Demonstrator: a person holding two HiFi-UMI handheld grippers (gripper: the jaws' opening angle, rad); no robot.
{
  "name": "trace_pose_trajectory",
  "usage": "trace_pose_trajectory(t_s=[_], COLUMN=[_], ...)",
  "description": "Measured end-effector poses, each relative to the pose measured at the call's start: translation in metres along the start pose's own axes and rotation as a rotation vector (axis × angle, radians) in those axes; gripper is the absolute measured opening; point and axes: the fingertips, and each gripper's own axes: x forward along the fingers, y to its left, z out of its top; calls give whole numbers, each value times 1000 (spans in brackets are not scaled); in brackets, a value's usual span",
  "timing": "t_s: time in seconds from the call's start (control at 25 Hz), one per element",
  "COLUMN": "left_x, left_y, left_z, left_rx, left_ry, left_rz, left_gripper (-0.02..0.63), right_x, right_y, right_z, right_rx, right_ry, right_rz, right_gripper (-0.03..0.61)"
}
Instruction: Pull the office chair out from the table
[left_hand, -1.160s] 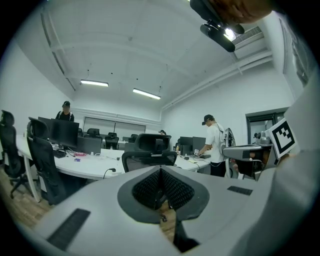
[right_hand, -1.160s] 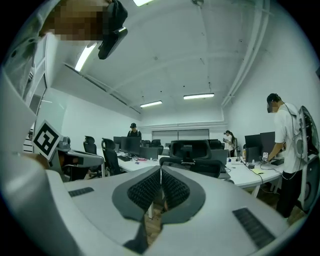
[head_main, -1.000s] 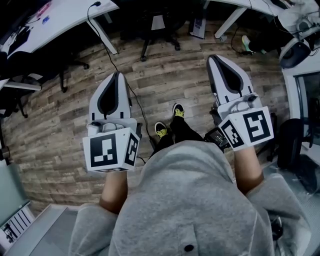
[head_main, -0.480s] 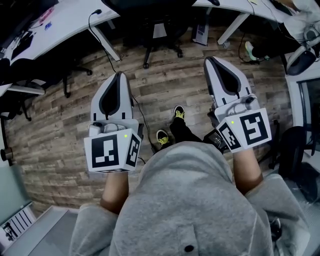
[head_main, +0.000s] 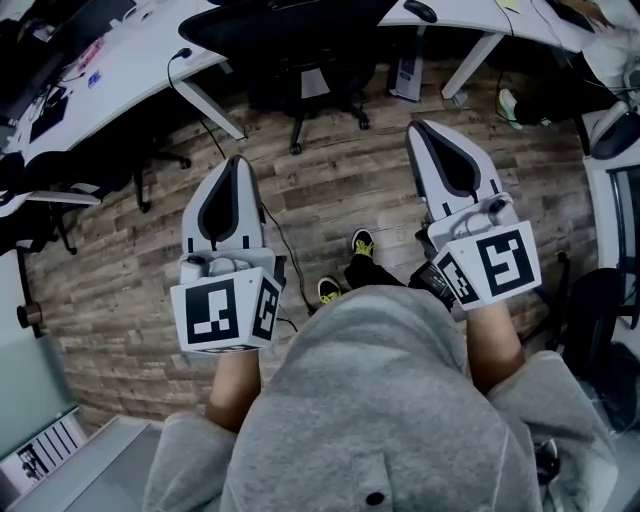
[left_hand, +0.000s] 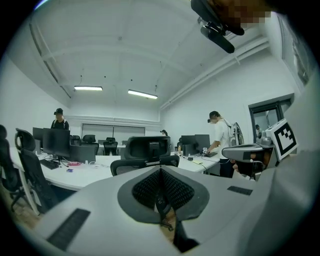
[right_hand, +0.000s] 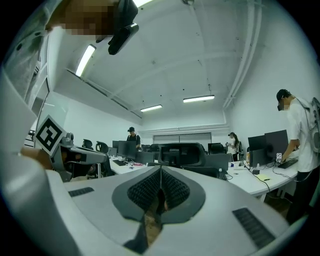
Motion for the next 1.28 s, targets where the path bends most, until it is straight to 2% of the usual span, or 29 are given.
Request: trace_pose_trajectory(t_s=[0.52, 0.88, 1.28], left_x=[60, 75, 90], left_y=[-30, -33, -18], left_z=[16, 24, 25], left_rx=[48, 80, 70], left_ry=[9, 2, -4], left_rz=[40, 58, 67], left_gripper=[11, 11, 11], right_x=[22, 36, 57], right_y=[-66, -81, -81], right_z=[-5, -1, -1], right_rx=[40, 42, 27], right_ry=[-26, -52, -47], right_rz=[54, 73, 79], right_gripper=[29, 29, 29])
